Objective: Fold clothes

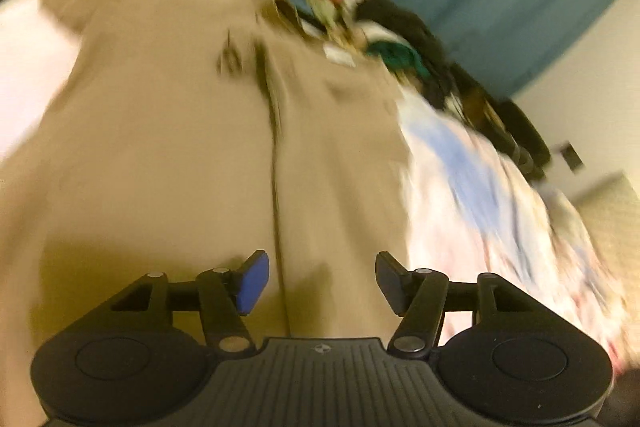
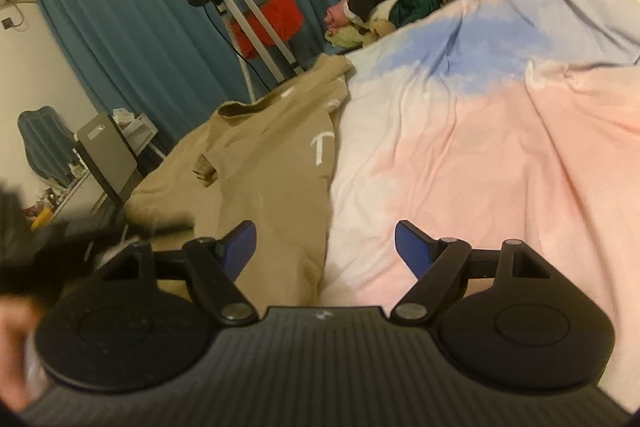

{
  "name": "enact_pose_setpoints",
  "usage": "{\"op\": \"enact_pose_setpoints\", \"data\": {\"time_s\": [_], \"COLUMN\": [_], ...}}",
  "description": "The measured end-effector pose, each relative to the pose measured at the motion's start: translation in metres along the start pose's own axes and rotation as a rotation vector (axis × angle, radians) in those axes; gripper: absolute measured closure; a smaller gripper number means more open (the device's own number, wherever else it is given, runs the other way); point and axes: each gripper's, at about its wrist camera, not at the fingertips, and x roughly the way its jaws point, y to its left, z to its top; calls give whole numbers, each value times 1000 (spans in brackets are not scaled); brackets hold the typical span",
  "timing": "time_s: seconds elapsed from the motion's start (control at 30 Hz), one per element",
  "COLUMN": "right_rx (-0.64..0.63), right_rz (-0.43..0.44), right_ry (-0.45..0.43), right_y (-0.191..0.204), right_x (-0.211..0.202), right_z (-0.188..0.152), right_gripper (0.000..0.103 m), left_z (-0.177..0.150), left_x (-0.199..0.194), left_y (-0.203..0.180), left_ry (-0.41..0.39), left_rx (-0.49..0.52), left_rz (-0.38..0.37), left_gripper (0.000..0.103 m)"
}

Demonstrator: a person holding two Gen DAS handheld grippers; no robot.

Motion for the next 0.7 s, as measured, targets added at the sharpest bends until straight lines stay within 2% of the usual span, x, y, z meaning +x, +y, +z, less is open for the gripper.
{"op": "enact_pose_setpoints", "data": {"time_s": [0.13, 0.23, 0.3, 0.4, 0.47, 0.53, 0.6, 0.7], "right_rx": [5, 1, -9, -31, -51, -66, -76, -80], "right_rz": [15, 12, 7, 1, -6, -11, -14, -16], "right_ry": [-28, -53, -57, -58, -59, -60, -61, -58], "right_y": [5, 9, 10, 14, 17, 19, 21, 22], "right_x": [-21, -40, -50, -63, -67, -68, -68, -68], "right_z": [3, 2, -1, -8, -11, -13, -14, -15], "right_gripper": [24, 24, 24, 24, 24, 24, 24, 24], "left_z": [-62, -98, -112, -120, -117, -117, -118, -113], "left_x": [-21, -33, -40, -46, -42, -44, -48, -54], "left_y": [4, 3, 4, 7, 8, 7, 5, -3], "left_ry": [131, 196, 210, 209, 214, 205, 191, 151], "left_rx": [-52, -46, -40, -41, -40, -22, 2, 63], "left_rz": [-23, -24, -26, -41, -55, -56, -53, -17], "left_gripper": [41, 41, 41, 47, 63, 90, 99, 99]}}
